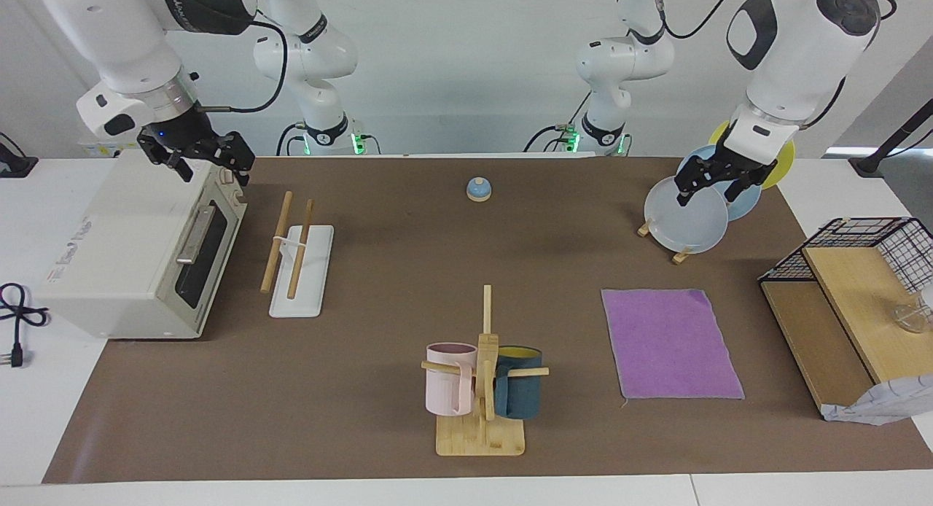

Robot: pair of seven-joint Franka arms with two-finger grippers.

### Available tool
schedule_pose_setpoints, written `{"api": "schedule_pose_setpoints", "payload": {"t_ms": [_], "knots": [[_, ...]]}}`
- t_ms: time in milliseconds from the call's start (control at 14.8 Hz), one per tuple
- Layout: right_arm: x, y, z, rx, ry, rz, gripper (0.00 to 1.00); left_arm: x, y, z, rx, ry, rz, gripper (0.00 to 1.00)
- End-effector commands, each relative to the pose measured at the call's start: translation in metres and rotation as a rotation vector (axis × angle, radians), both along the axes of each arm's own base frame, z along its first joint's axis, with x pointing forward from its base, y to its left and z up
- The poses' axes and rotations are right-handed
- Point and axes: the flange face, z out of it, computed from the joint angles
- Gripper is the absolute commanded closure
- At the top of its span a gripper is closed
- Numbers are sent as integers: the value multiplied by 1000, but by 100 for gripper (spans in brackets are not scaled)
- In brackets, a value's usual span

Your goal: Fold towel and hang on rack

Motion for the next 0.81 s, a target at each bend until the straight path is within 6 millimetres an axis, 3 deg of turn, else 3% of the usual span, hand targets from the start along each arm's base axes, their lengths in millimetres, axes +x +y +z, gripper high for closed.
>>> {"api": "schedule_pose_setpoints", "payload": {"t_ms": [0, 135, 270, 676, 743], "knots": [[-2, -3, 2, -5, 2, 15, 0, 11, 22, -63, 12, -3, 44, 0], [-2, -3, 2, -5, 2, 15, 0, 29, 44, -109, -1, -39, 147, 0], [-2, -3, 2, -5, 2, 15, 0, 42, 51, -149, -11, -35, 167, 0], [-2, -3, 2, -5, 2, 15, 0, 57, 69, -204, -23, -46, 200, 0], [-2, -3, 2, -5, 2, 15, 0, 57, 70, -211, -24, -40, 202, 4]]}}
